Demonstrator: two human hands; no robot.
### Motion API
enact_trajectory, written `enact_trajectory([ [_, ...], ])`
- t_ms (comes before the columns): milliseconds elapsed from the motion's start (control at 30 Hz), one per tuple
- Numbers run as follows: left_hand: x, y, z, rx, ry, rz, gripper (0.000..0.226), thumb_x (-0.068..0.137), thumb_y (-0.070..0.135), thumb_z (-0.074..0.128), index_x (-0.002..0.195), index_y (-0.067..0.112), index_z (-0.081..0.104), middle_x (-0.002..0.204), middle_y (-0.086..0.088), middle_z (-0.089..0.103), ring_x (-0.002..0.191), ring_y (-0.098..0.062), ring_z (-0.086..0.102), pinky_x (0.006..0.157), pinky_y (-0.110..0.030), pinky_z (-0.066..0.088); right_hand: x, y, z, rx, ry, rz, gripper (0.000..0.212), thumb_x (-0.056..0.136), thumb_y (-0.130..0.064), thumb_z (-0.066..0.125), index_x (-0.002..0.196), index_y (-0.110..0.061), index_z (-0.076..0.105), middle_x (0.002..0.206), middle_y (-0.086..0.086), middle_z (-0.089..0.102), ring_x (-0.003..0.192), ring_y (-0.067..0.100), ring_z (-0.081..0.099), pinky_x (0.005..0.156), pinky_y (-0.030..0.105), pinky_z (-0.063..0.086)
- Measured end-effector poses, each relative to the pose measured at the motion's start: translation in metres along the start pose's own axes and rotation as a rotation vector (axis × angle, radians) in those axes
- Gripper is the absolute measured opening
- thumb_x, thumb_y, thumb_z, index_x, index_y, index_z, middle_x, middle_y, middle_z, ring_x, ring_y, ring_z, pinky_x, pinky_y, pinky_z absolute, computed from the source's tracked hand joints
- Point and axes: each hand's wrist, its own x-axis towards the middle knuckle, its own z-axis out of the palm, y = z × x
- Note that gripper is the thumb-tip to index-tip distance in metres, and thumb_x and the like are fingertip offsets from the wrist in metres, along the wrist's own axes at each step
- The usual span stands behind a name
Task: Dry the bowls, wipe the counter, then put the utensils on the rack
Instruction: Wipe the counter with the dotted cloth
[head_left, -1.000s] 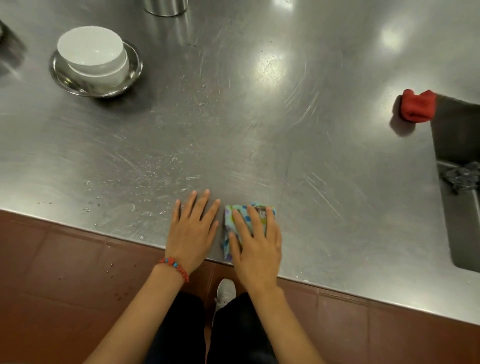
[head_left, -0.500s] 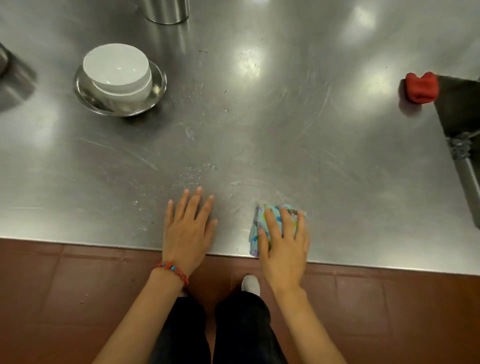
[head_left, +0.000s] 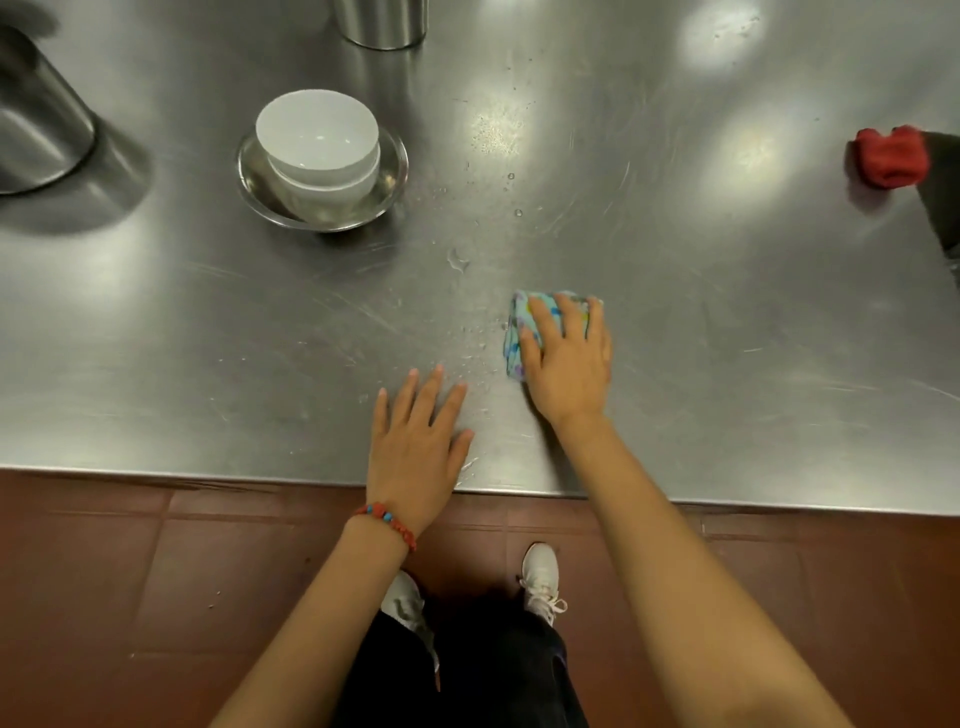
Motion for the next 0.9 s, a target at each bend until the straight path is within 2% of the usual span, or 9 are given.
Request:
enact_trajectory([
  [100,-0.004,-0.018,-0.009,0.001,0.057,-0.028,0.047,0.081,0.019,0.066,0.126,0.009,0.054,0.136,-0.019,0.048,0.127,-0.042,0.041,0.101,-0.062,0.028,-0.065,-0.018,0.008,-0.019,0.034,-0.123,0.039,0.094,-0.039,0.042,0.130,-0.026,0.051,0.141,0.004,0.047,0.137,0.036,0.029,0.106,0.045,0.032],
  [200,-0.005,-0.042,-0.015,0.036,0.081,-0.071,0.044,0.082,0.022,0.058,0.124,0.008,0.055,0.134,-0.021,0.050,0.125,-0.043,0.043,0.099,-0.063,0.031,-0.088,-0.027,0.009,-0.036,0.049,-0.170,0.039,0.092,-0.040,0.039,0.124,-0.026,0.057,0.133,0.004,0.055,0.130,0.037,0.040,0.099,0.044,0.041],
  [300,-0.005,-0.056,-0.016,0.027,0.043,-0.088,0.045,0.083,0.020,0.064,0.125,0.008,0.054,0.137,-0.021,0.047,0.128,-0.042,0.039,0.102,-0.062,0.028,-0.051,-0.028,0.009,-0.028,0.016,-0.179,0.042,0.094,-0.042,0.036,0.128,-0.025,0.054,0.137,0.005,0.051,0.134,0.036,0.034,0.103,0.045,0.036],
  [367,-0.004,-0.059,-0.014,0.038,0.035,-0.079,0.046,0.081,0.019,0.067,0.125,0.007,0.055,0.136,-0.021,0.048,0.128,-0.043,0.040,0.102,-0.061,0.028,-0.012,-0.034,0.011,0.006,-0.014,-0.096,0.042,0.096,-0.042,0.036,0.133,-0.026,0.047,0.144,0.003,0.043,0.139,0.032,0.024,0.108,0.044,0.028],
  [500,-0.006,-0.060,-0.017,0.002,0.030,-0.082,0.046,0.086,0.020,0.061,0.129,0.010,0.050,0.142,-0.018,0.042,0.133,-0.038,0.034,0.107,-0.057,0.023,0.013,-0.051,0.019,0.015,-0.015,-0.018,0.043,0.097,-0.041,0.034,0.138,-0.028,0.040,0.148,0.002,0.035,0.142,0.030,0.014,0.113,0.043,0.020],
  [700,-0.018,-0.083,-0.031,0.009,0.071,-0.121,0.043,0.087,0.022,0.053,0.127,0.008,0.052,0.138,-0.020,0.046,0.129,-0.041,0.038,0.103,-0.060,0.027,-0.104,-0.067,0.032,-0.038,0.081,-0.199,0.038,0.094,-0.042,0.038,0.126,-0.027,0.053,0.136,0.003,0.053,0.134,0.035,0.035,0.103,0.044,0.037],
  [800,-0.024,-0.097,-0.035,0.023,0.051,-0.159,0.047,0.085,0.026,0.046,0.127,0.007,0.052,0.138,-0.021,0.045,0.129,-0.042,0.038,0.103,-0.060,0.029,-0.089,-0.076,0.032,-0.037,0.106,-0.190,0.037,0.092,-0.040,0.041,0.122,-0.027,0.058,0.131,0.003,0.058,0.130,0.035,0.042,0.100,0.043,0.041],
  [900,-0.026,-0.102,-0.034,0.031,0.025,-0.153,0.046,0.088,0.025,0.048,0.130,0.007,0.049,0.141,-0.020,0.043,0.131,-0.041,0.035,0.105,-0.059,0.026,-0.044,-0.093,0.035,-0.001,0.063,-0.175,0.037,0.093,-0.039,0.043,0.125,-0.027,0.055,0.134,0.003,0.054,0.133,0.035,0.037,0.102,0.043,0.036],
])
